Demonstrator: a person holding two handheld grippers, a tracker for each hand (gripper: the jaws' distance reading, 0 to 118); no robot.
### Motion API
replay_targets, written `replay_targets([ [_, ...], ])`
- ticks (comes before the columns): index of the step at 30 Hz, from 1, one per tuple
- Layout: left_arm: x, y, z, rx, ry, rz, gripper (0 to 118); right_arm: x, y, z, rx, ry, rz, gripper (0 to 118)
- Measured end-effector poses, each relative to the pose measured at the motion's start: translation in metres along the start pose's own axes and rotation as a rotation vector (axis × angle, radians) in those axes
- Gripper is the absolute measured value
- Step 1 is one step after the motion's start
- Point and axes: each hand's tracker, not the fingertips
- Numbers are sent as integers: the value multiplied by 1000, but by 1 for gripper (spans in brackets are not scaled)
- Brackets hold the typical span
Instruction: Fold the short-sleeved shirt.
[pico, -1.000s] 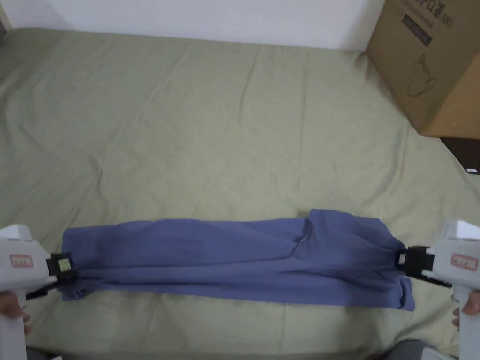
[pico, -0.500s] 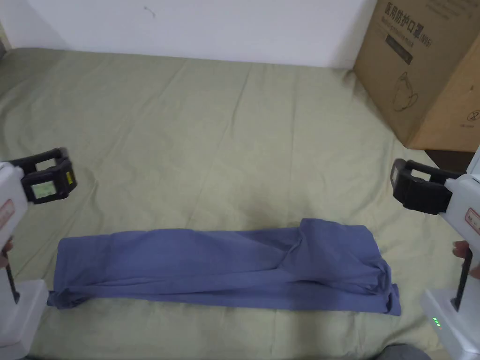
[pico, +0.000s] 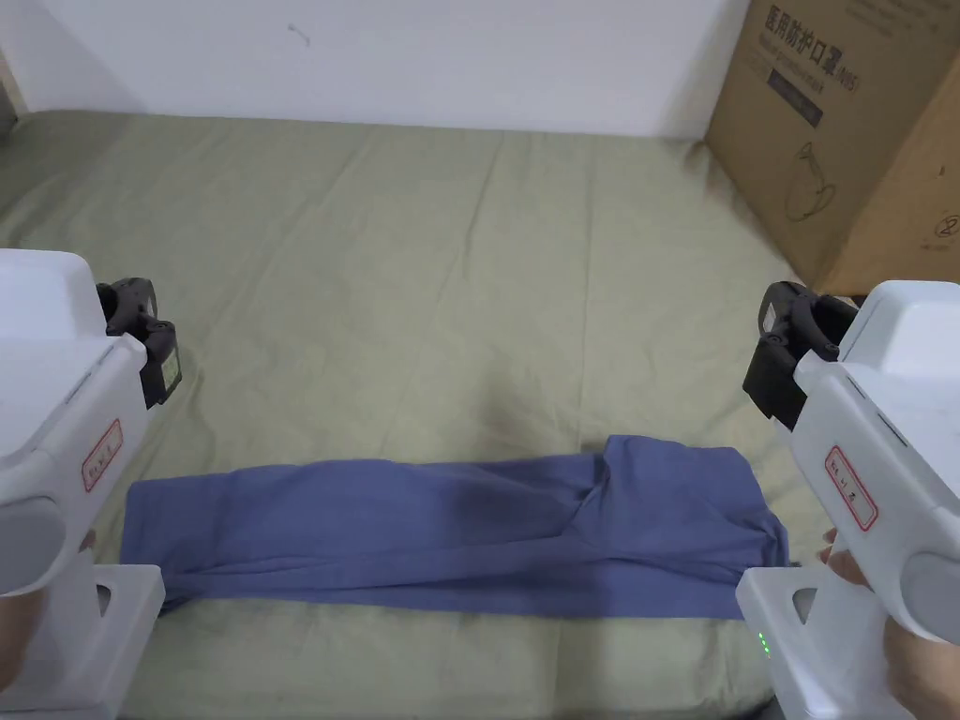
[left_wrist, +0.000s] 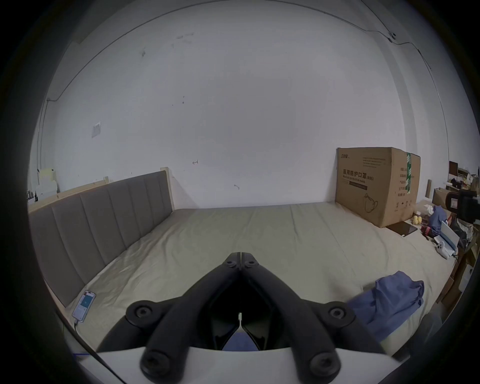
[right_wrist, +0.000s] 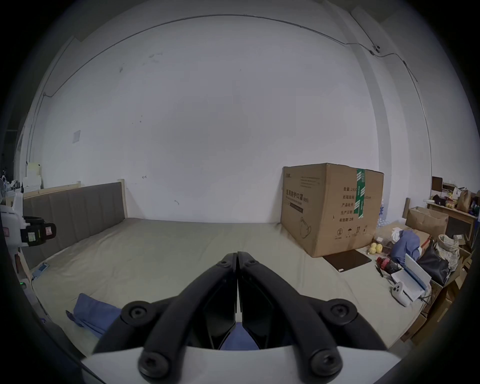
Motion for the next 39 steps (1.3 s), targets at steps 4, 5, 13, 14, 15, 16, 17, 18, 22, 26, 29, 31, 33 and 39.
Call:
replay_targets([
  [4, -19, -3, -8, -74, -27, 75, 0, 1, -8, -6, -43, 17, -25, 0],
  [5, -28, -6, -15, -116, -35, 112, 0, 0, -10, -8, -51, 17, -16, 0],
  [13, -115, -75, -79, -466, -202, 506, 118, -8, -15, -23, -131, 23, -32, 0],
  [14, -124, -91, -85, -530, -220, 531, 118, -8, -15, -26, -140, 20, -29, 0],
  [15, -131, -107, -90, -588, -242, 572, 118, -10, -15, -28, -150, 17, -30, 0],
  [16, -137, -120, -94, -626, -265, 601, 118, -11, -15, -31, -161, 15, -34, 0],
  [17, -141, -133, -97, -658, -276, 644, 118, -12, -16, -34, -173, 15, -41, 0],
  [18, -143, -146, -98, -683, -277, 692, 118, -14, -17, -37, -185, 18, -49, 0],
  [22, -147, -182, -104, -740, -288, 868, 118, -22, -21, -44, -213, 14, -51, 0],
  [26, -146, -196, -108, -750, -353, 957, 117, -29, -23, -53, -256, 11, -78, 0],
  [29, -143, -197, -109, -730, -424, 1034, 107, -34, -23, -59, -265, 16, -78, 0],
  [31, -139, -200, -114, -750, -416, 1042, 82, -37, -22, -61, -265, 18, -64, 0],
  [33, -135, -201, -118, -796, -353, 955, 63, -39, -20, -61, -263, 24, -63, 0],
  [39, -114, -180, -116, -825, -250, 780, 6, -38, -18, -57, -255, 30, -36, 0],
])
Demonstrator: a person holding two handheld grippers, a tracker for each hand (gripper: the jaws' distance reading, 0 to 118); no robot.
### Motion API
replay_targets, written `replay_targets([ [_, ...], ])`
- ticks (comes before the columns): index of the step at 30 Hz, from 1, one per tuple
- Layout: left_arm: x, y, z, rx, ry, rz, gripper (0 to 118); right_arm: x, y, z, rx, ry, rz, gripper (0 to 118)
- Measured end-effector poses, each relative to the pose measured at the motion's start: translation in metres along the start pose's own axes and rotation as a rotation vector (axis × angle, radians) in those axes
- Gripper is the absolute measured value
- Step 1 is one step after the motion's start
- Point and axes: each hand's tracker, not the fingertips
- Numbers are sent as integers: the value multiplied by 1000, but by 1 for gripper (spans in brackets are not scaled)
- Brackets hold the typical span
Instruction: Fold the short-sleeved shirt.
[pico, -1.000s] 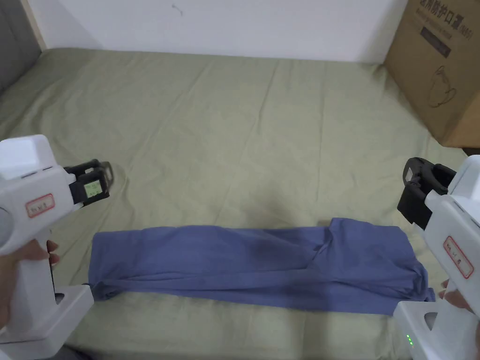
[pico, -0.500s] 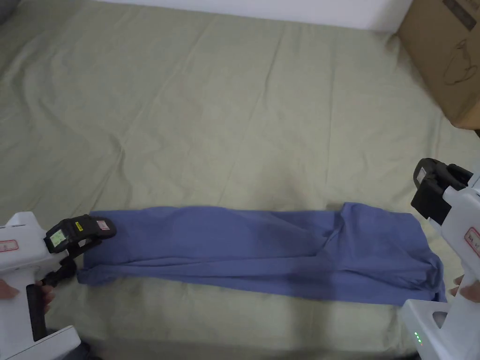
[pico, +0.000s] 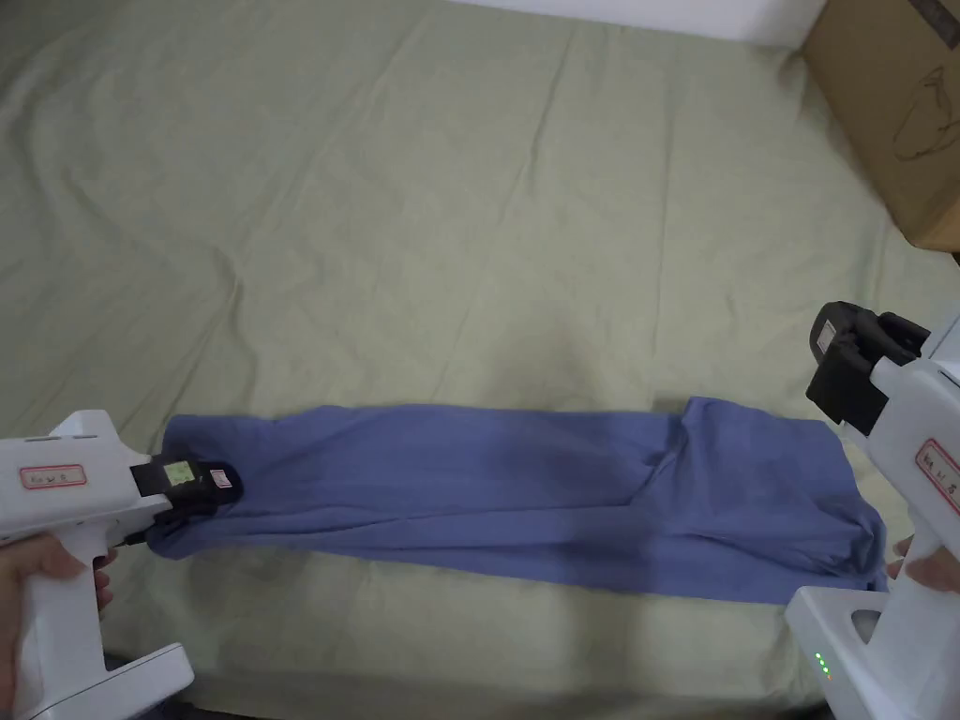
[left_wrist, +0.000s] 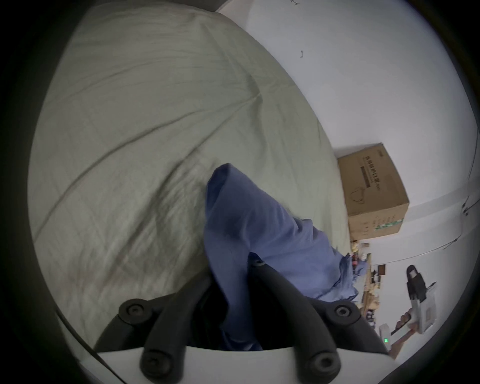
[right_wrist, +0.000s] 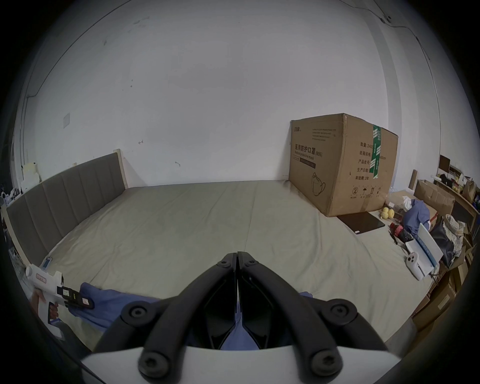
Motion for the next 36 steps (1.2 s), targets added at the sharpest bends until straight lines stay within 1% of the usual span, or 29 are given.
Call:
replay_targets([
  [4, 43, -1, 25, 47, 98, -181, 6, 9, 0, 6, 10, -3, -3, 0],
  [9, 118, -17, 63, 119, 210, -472, 6, 22, -1, 18, 55, -29, -17, 0],
  [11, 150, -26, 73, 141, 205, -579, 6, 27, -1, 22, 65, -22, -30, 0],
  [13, 182, -34, 78, 136, 125, -656, 6, 33, -2, 27, 76, -20, -36, 0],
  [14, 196, -38, 77, 125, 108, -677, 5, 36, -3, 31, 81, -22, -32, 0],
  [16, 224, -47, 68, 97, 103, -741, 6, 44, -5, 38, 94, -33, -29, 0],
  [18, 246, -58, 50, 66, 101, -812, 5, 53, -7, 46, 104, -45, -43, 0],
  [22, 270, -82, -8, -51, 171, -872, 5, 71, -13, 61, 112, -83, -65, 0],
  [26, 277, -108, -70, -155, 238, -883, 6, 88, -19, 74, 109, -125, -80, 0],
  [28, 279, -122, -100, -147, 261, -882, 7, 95, -22, 79, 108, -148, -90, 0],
  [29, 279, -128, -115, -149, 290, -891, 13, 98, -23, 81, 107, -158, -96, 0],
  [30, 278, -131, -131, -155, 295, -897, 22, 102, -25, 84, 104, -166, -102, 0],
  [31, 276, -135, -142, -160, 300, -892, 43, 105, -26, 85, 103, -174, -107, 0],
  [32, 275, -139, -154, -185, 300, -874, 62, 99, -24, 90, 101, -185, -111, 0],
  [33, 274, -142, -161, -215, 293, -841, 75, 95, -23, 93, 99, -192, -112, 0],
  [34, 274, -143, -163, -235, 261, -803, 82, 96, -23, 95, 98, -200, -114, 0],
  [36, 277, -142, -155, -248, 167, -708, 83, 100, -25, 97, 94, -210, -114, 0],
])
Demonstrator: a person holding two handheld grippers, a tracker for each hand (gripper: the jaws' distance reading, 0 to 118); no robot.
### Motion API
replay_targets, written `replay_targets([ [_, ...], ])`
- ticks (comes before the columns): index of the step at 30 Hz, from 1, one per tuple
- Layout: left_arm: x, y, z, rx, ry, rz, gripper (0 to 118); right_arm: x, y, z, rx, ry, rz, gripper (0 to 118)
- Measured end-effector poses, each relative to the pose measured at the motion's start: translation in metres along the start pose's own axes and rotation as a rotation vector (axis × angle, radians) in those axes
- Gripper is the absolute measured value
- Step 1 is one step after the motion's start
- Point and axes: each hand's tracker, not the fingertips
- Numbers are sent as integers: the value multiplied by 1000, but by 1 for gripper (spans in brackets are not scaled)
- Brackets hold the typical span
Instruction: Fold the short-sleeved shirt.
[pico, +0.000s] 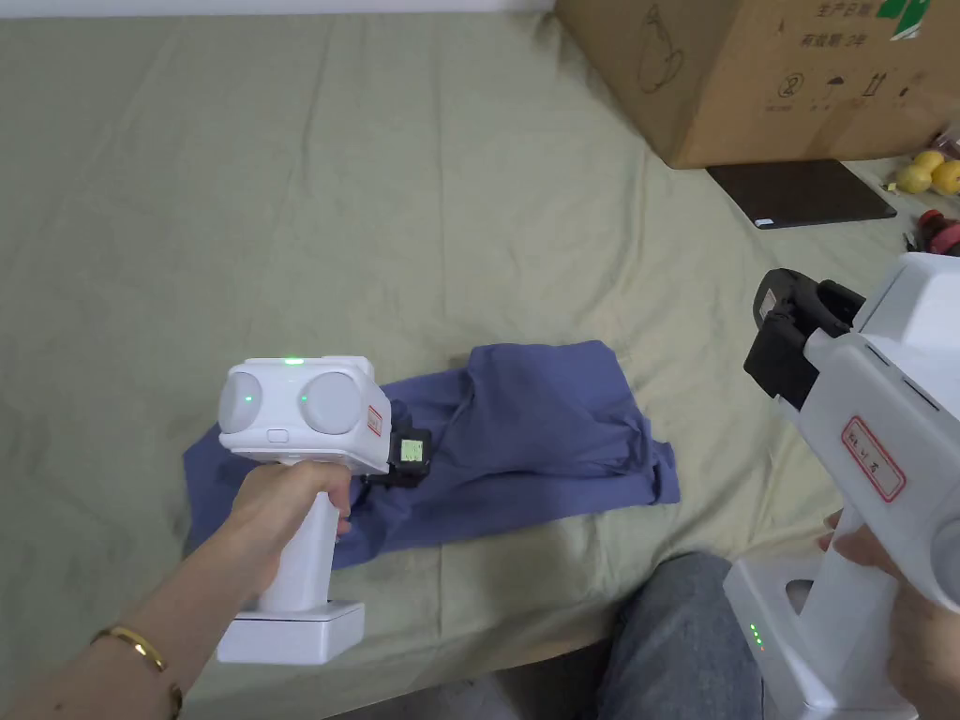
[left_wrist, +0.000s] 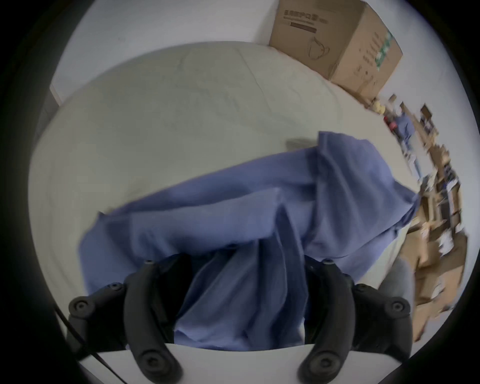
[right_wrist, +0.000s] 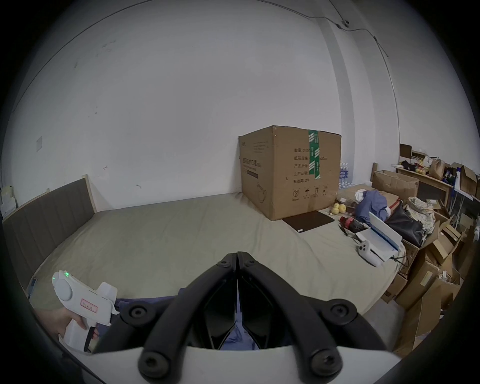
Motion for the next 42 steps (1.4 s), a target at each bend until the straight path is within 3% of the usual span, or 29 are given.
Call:
replay_targets([
  [5, -19, 14, 58, 193, -135, 112, 83, 7, -2, -6, -9, 0, 12, 0],
  [9, -34, 15, 106, 406, -3, 87, 75, 1, 1, -5, 4, 32, 24, 0],
  [12, -34, 2, 109, 436, 158, 8, 13, -5, 4, -5, 15, 56, 31, 0],
  [14, -36, -9, 95, 369, 142, 11, 2, -8, 6, -4, 22, 67, 36, 0],
  [21, -24, -46, 19, 143, 120, 10, 0, -6, 9, 0, 30, 77, 52, 0],
  [24, -7, -56, 5, 148, 105, 15, 0, 1, 7, 0, 21, 56, 53, 0],
  [28, 24, -61, 2, 191, 194, -216, 0, 7, 3, -2, 2, 28, 56, 0],
  [35, 61, -68, -8, 198, 204, -317, 0, 6, -1, -4, -18, 31, 52, 0],
  [38, 68, -63, 0, 192, 88, -318, 0, 2, 0, -2, -14, 36, 63, 0],
  [42, 60, -48, 35, 253, -149, -164, 0, -1, 4, 1, -2, 41, 65, 0],
])
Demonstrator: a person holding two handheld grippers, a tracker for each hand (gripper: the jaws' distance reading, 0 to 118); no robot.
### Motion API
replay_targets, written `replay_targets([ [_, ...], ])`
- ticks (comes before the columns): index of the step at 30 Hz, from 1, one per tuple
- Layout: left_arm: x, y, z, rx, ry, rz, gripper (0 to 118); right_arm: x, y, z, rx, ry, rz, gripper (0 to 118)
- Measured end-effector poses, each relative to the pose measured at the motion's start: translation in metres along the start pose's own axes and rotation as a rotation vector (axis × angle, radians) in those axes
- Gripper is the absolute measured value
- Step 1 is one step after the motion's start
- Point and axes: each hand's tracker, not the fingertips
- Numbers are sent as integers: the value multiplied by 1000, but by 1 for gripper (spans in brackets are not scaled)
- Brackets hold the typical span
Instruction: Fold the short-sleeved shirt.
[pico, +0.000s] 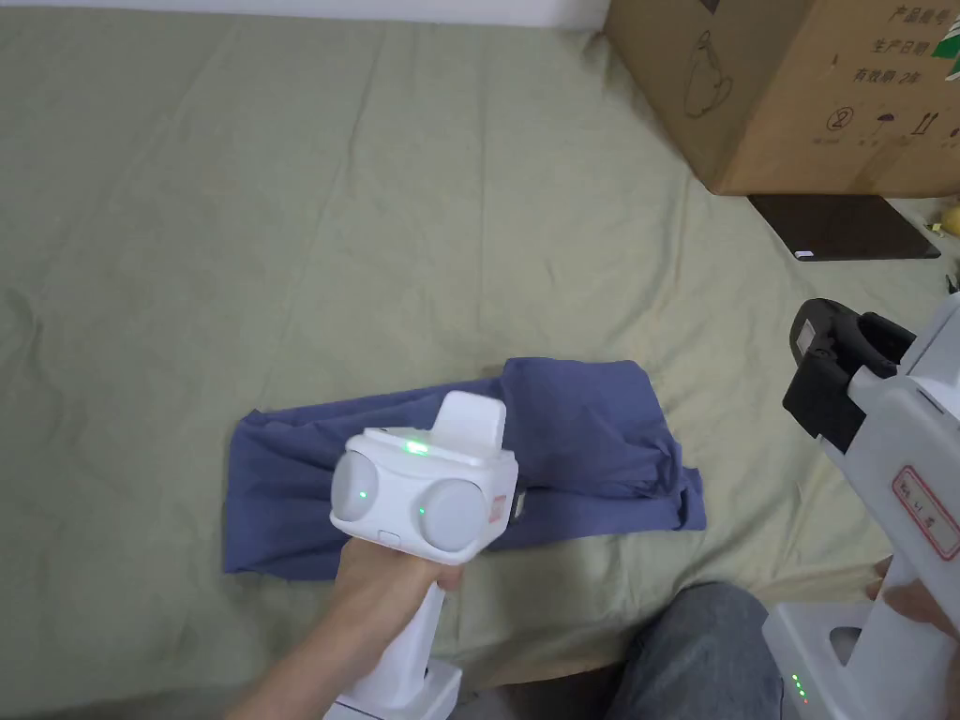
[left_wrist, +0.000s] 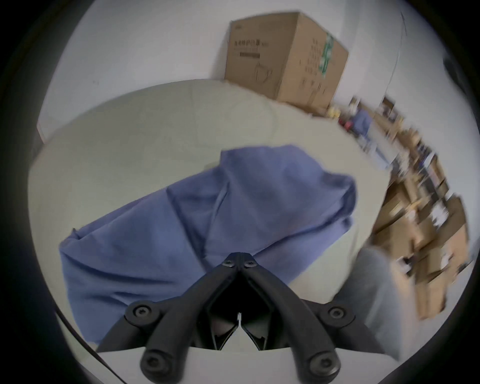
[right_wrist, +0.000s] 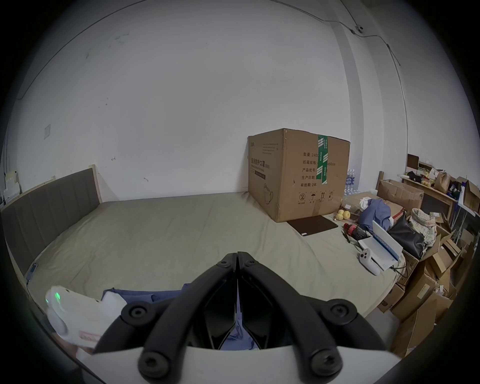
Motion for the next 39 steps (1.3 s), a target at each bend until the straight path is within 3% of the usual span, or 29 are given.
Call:
replay_targets([
  [4, -29, 30, 44, 170, -18, 51, 0, 4, 1, -1, 9, 7, 1, 0],
  [6, -56, 42, 65, 235, 21, 77, 12, 2, 2, -1, 14, 11, 3, 0],
  [9, -106, 50, 88, 258, 58, 150, 54, -2, 3, -3, 14, 22, -1, 0],
  [11, -140, 46, 97, 225, 73, 212, 94, -7, 2, -4, 11, 32, -2, 0],
  [13, -170, 33, 102, 198, 32, 306, 118, -11, 1, -7, 5, 44, -2, 0],
  [21, -238, -37, 84, 41, -78, 582, 118, -28, 2, -15, -19, 82, 26, 0],
  [27, -241, -61, 56, -27, -293, 743, 105, -31, 2, -20, -41, 83, 32, 0],
  [30, -236, -61, 47, -7, -289, 750, 82, -30, 0, -21, -62, 79, 30, 0],
  [32, -233, -58, 42, -15, -246, 750, 59, -29, -1, -22, -71, 70, 38, 0],
  [33, -231, -57, 40, -23, -204, 733, 45, -29, -2, -22, -75, 67, 41, 0],
  [34, -228, -56, 39, -28, -160, 708, 20, -28, -2, -22, -78, 67, 41, 0],
  [35, -225, -53, 38, -35, -126, 699, 11, -28, -2, -22, -80, 67, 41, 0],
  [39, -207, -40, 46, -42, -71, 734, 4, -27, -2, -24, -86, 62, 45, 0],
])
